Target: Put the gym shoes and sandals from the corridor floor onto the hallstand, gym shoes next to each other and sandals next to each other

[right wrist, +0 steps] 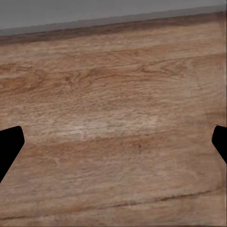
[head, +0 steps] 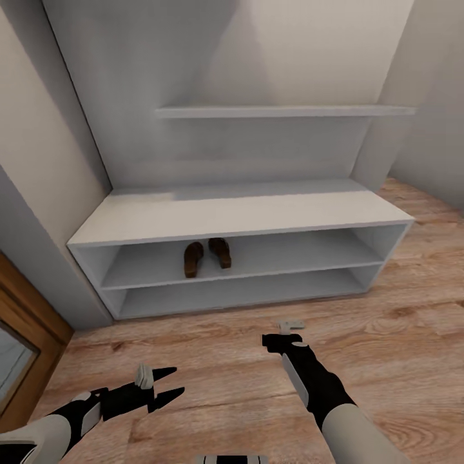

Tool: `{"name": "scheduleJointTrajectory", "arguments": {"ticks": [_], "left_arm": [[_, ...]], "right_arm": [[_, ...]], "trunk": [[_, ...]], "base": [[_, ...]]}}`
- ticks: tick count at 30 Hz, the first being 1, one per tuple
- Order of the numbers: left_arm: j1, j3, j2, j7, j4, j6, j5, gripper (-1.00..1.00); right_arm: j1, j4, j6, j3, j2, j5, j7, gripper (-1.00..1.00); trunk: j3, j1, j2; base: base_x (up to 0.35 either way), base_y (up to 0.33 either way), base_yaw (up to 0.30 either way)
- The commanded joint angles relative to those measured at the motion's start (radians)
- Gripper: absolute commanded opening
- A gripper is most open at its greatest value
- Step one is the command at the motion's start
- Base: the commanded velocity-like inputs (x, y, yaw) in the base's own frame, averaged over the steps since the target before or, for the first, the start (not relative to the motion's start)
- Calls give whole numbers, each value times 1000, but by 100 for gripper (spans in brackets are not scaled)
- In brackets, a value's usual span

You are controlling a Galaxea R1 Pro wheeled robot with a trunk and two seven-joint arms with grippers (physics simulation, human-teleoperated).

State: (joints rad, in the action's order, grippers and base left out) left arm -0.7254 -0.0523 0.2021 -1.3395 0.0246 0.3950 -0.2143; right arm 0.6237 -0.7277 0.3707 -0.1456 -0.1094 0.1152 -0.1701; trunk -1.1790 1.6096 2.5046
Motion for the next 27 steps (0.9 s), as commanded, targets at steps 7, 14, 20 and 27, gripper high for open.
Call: {"name": "scheduleJointTrajectory", "arguments": {"ticks": [7,14,20,27], "left_arm": [[0,-6,0,0,0,5,-8,100],[0,-6,-5,1,-1,5,-8,100],[0,-5,-10,3,-1,5,-9,100],[0,-5,-13,5,-2,5,-10,100]], "right_arm": [[1,-1,4,-5,1,11,-9,100],[1,-1,4,-5,1,11,-9,100],[1,-1,4,-4,2,11,-9,100],[1,-1,4,-4,2,11,-9,100]], "trunk": [[1,0,0],[4,0,0],[6,0,0],[8,0,0]], "base": [[0,0,-269],[0,0,-269],[0,0,-269],[0,0,-269]]}}
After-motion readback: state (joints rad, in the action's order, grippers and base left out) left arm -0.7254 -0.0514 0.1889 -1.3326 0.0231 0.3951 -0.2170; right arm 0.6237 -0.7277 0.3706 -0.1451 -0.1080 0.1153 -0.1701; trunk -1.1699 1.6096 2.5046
